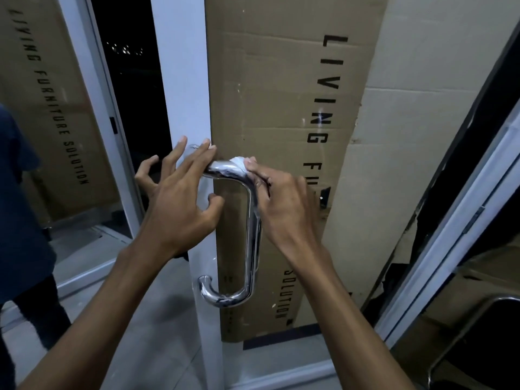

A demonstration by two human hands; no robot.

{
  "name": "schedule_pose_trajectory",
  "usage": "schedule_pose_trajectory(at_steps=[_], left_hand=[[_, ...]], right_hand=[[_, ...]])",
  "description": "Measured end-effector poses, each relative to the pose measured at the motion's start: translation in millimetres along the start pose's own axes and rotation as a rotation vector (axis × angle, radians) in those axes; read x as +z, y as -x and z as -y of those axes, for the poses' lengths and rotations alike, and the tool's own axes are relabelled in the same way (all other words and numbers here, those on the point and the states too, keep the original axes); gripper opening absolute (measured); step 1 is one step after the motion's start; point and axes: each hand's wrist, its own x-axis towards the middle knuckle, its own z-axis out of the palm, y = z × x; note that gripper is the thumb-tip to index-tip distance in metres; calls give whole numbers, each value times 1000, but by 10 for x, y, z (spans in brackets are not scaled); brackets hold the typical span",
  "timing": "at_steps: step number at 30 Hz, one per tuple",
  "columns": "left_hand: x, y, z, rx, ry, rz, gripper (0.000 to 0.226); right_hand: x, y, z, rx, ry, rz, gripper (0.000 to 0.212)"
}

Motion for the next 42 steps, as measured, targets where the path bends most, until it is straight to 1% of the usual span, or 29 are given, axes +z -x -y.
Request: schedule_pose_trajectory(at_steps=[3, 4, 7, 8, 12, 14, 16, 18, 21, 23, 25, 27, 29, 32, 34, 36, 38, 42], left_hand=[[2, 9, -14, -10, 9, 2, 81], [2, 15, -15, -10, 10, 6, 82], [8, 25, -29, -14, 16, 3, 83], [10, 19, -38, -17, 24, 2, 83], [32, -1, -18, -38, 75, 6, 83], [32, 1, 1, -38, 83, 8, 84], [16, -8, -1, -43, 100, 0, 82], [-16, -10, 4, -45, 118, -18, 78], [-56, -42, 19, -52, 162, -23, 75], [-98, -67, 51, -70, 198, -22, 73], [-141, -94, 93, -110, 231, -25, 70], [-171, -121, 128, -127, 237, -39, 66], [-170, -133, 165, -123, 235, -47, 63], [-158, -147, 200, -123, 214, -40, 60], [-145, -148, 215, -112, 195, -34, 60], [-125, -145, 225, -98, 186, -26, 60], [-107, -147, 202, -113, 174, -27, 62], [-88, -140, 131, -112, 156, -63, 62]], right_hand=[[21, 32, 47, -58, 54, -1, 35], [15, 74, 22, -47, 50, 1, 35], [-28, 159, -68, 68, -38, -23, 30], [-31, 145, -71, 72, -53, -27, 29], [-1, 79, 85, -37, 40, -24, 34], [-2, 102, 113, -45, 36, -8, 39], [10, 83, 116, -40, 32, 0, 40], [63, 29, 175, -124, 57, -3, 38], [128, -1, 247, -251, 158, 20, 40], [98, 51, 176, -258, 175, 21, 43], [49, 64, 113, -255, 183, -46, 42], [68, 18, 114, -282, 183, -75, 41], [171, -40, 180, -334, 197, -20, 41], [206, -33, 184, -403, 238, 52, 50], [112, 12, 46, -410, 272, 31, 49], [52, 46, -76, -379, 309, -16, 50], [86, 40, -92, -373, 292, -22, 50], [245, 28, 41, -457, 279, -5, 53]])
